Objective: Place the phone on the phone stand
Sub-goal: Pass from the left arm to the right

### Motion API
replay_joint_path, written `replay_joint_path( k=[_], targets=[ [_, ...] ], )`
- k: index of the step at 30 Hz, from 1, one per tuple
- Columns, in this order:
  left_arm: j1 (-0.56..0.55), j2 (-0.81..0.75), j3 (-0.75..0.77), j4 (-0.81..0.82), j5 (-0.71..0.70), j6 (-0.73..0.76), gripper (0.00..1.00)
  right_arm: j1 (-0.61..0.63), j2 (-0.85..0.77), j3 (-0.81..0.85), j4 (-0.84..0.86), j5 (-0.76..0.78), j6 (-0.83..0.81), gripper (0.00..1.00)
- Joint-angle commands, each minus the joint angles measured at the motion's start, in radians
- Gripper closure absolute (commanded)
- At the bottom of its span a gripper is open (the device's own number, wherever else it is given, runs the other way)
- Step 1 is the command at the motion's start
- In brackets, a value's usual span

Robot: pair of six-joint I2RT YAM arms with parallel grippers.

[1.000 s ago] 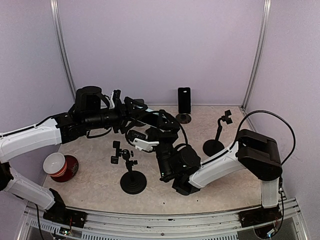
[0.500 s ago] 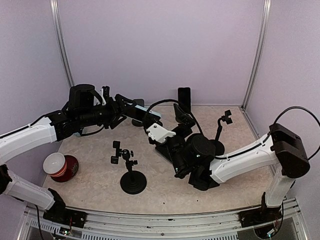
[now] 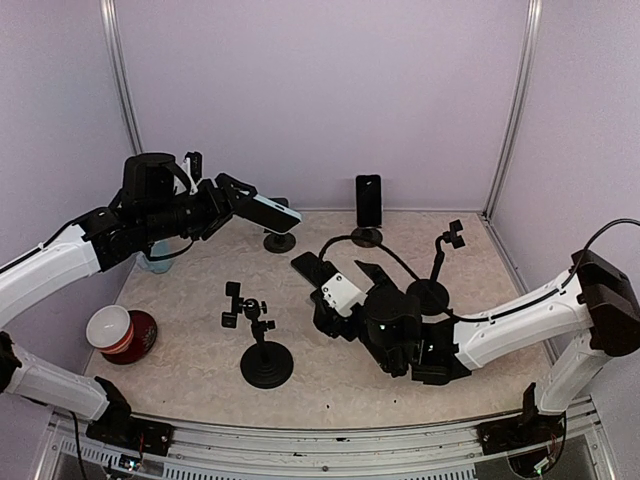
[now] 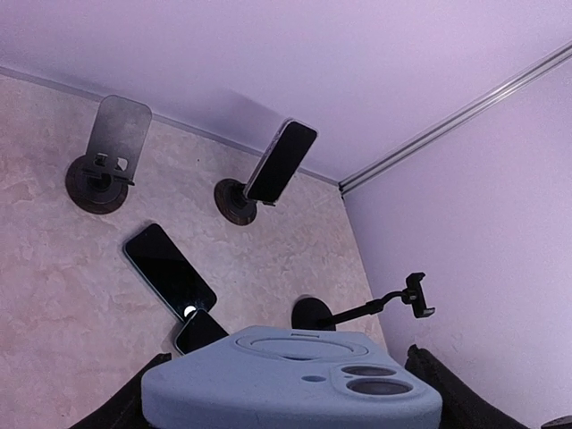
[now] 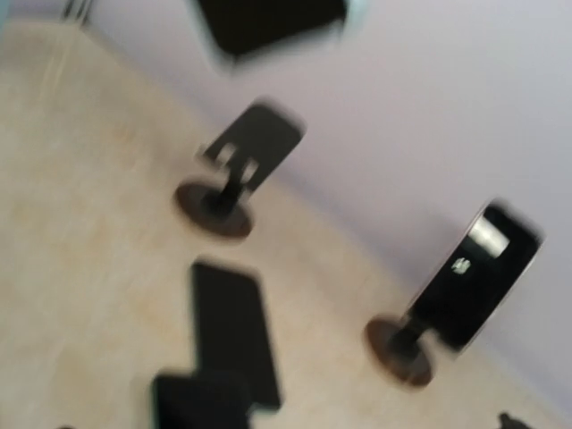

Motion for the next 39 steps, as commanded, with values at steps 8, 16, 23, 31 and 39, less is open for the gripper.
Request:
replay_joint_path(
  k=[8, 16, 23, 31, 39],
  targets=[
    [0.04, -0.025, 0.065, -0.024, -0.055, 0.156, 0.61, -0.003, -0.057, -0.055, -0.378, -0.069, 0.413, 0.0],
    [0.055, -0.03, 0.045, -0.021, -0.058, 0.222, 0.59, 0.003, -0.048, -0.038, -0.501, -0.094, 0.504, 0.0],
    [0.098, -0.013, 0.037, -0.03, -0.034, 0.254, 0.71, 0.009, -0.012, 0.022, -0.56, -0.105, 0.528, 0.0],
    [0.111, 0.04, 0.086, -0.063, -0.083, 0.307, 0.64, 0.007, -0.008, 0.072, -0.661, -0.107, 0.527, 0.0],
    [0.157, 0.123, 0.127, -0.088, -0.041, 0.31, 0.64, -0.066, -0.099, 0.093, -0.784, -0.249, 0.57, 0.0]
  ],
)
